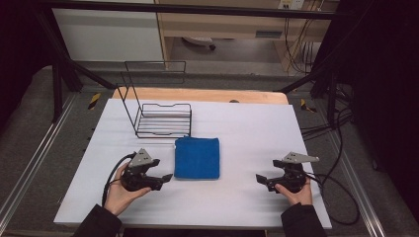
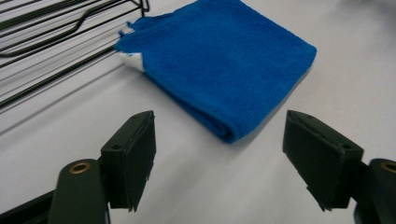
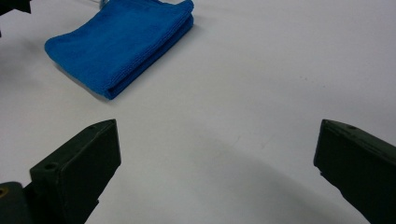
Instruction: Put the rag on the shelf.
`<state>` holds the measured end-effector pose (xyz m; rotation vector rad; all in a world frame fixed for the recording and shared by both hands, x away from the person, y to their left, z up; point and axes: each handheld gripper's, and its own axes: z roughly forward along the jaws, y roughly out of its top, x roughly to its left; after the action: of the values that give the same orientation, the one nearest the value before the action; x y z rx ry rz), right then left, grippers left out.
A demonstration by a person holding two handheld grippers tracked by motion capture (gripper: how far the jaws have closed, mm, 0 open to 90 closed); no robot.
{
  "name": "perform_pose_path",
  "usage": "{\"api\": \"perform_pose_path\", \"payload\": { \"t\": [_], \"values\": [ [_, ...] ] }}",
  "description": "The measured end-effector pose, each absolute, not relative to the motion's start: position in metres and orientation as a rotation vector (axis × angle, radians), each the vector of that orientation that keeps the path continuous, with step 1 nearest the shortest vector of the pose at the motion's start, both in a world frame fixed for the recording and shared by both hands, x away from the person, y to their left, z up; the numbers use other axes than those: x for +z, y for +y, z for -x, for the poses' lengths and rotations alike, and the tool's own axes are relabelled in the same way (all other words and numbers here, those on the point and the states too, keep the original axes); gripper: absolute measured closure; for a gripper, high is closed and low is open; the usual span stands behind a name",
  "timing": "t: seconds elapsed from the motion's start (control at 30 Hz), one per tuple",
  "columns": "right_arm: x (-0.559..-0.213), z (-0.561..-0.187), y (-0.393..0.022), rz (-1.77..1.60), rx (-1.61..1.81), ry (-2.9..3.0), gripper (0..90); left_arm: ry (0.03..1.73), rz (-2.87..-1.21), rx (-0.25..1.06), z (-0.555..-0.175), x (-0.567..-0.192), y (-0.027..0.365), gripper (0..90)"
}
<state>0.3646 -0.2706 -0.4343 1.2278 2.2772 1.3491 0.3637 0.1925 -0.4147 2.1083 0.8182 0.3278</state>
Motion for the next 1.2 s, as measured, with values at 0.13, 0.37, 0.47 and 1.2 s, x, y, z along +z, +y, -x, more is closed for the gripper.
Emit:
{"api": "perform_pose_path", "payload": {
  "t": [0.13,0.37,0.47,1.2],
  "values": [
    [-0.435,-0.365,-0.27,-1.225,1.346,2.283,1.3,0.775,-2.15,0.311,-0.367,-0.415,0.169,32.0],
    [-0.436,-0.366,-0.268,-1.228,1.344,2.292,1.4,0.724,-2.231,0.227,-0.378,-0.429,0.131,48.4],
    [-0.436,-0.366,-0.268,-1.221,1.336,2.297,1.4,0.71,-2.255,0.222,-0.379,-0.433,0.124,54.4],
    [-0.437,-0.37,-0.263,-1.198,1.327,2.317,2.3,0.735,-2.278,0.231,-0.39,-0.443,0.114,87.1]
  ]
}}
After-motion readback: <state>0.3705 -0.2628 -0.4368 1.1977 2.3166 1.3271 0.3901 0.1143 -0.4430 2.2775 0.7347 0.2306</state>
